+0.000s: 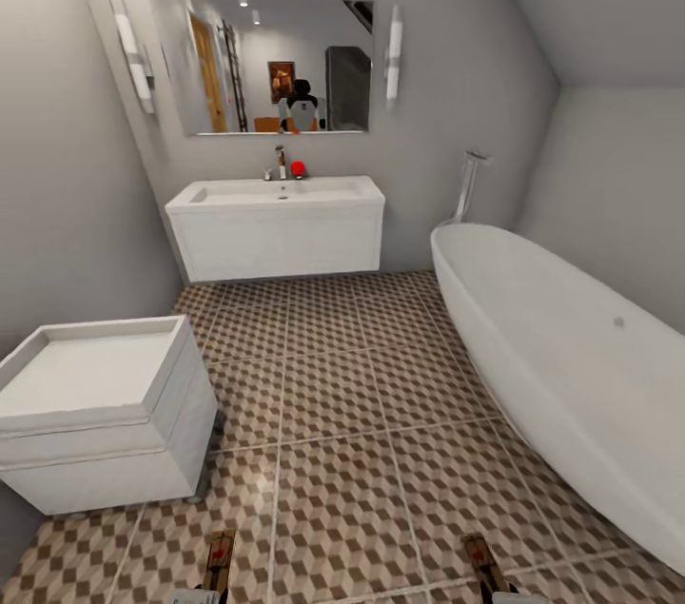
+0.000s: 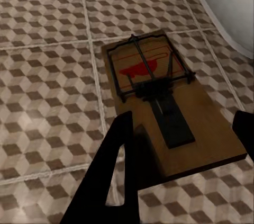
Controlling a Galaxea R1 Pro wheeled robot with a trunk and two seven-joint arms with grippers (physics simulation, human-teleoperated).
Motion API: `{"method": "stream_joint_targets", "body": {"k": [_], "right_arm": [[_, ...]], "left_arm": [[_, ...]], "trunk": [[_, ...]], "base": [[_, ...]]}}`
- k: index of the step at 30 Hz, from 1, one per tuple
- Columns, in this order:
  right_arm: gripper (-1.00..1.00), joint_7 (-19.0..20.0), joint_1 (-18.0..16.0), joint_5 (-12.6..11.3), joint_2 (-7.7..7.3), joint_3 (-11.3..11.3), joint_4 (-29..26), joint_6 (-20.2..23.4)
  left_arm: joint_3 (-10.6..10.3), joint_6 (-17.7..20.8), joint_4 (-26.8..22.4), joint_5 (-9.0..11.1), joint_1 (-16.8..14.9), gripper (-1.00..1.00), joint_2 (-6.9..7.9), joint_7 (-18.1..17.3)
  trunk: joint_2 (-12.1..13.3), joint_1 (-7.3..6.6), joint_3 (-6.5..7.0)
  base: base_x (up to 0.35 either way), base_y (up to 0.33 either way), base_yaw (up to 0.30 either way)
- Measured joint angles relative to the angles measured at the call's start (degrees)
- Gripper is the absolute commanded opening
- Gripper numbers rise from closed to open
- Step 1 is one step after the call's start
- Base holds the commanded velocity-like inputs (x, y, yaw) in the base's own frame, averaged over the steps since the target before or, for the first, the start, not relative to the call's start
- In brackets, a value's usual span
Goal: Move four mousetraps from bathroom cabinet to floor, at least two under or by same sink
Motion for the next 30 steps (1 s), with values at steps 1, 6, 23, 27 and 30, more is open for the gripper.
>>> {"method": "stream_joint_targets", "body": {"k": [1,6,23,27,30], "right_arm": [[-1.00,0.0,0.0,0.0,0.01,0.0,0.0,0.0],[-1.00,0.0,0.0,0.0,0.03,0.0,0.0,0.0],[-1.00,0.0,0.0,0.0,-0.01,0.0,0.0,0.0],[-1.00,0.0,0.0,0.0,-0.01,0.0,0.0,0.0],[-1.00,0.0,0.0,0.0,-0.01,0.0,0.0,0.0]], "left_arm": [[0.0,0.0,0.0,0.0,0.0,-1.00,0.01,0.0],[0.0,0.0,0.0,0.0,0.0,-1.00,-0.02,0.0],[0.0,0.0,0.0,0.0,0.0,-1.00,-0.06,0.0],[0.0,0.0,0.0,0.0,0.0,-1.00,-0.06,0.0],[0.0,0.0,0.0,0.0,0.0,-1.00,-0.06,0.0]], "trunk": [[0.0,0.00,0.00],[0.0,0.00,0.00],[0.0,0.00,0.00],[0.0,0.00,0.00],[0.0,0.00,0.00]], "base": [[0.312,0.000,0.282],[0.315,-0.030,0.282],[0.317,-0.090,0.081],[0.317,-0.106,0.000],[0.317,-0.106,0.000]]}}
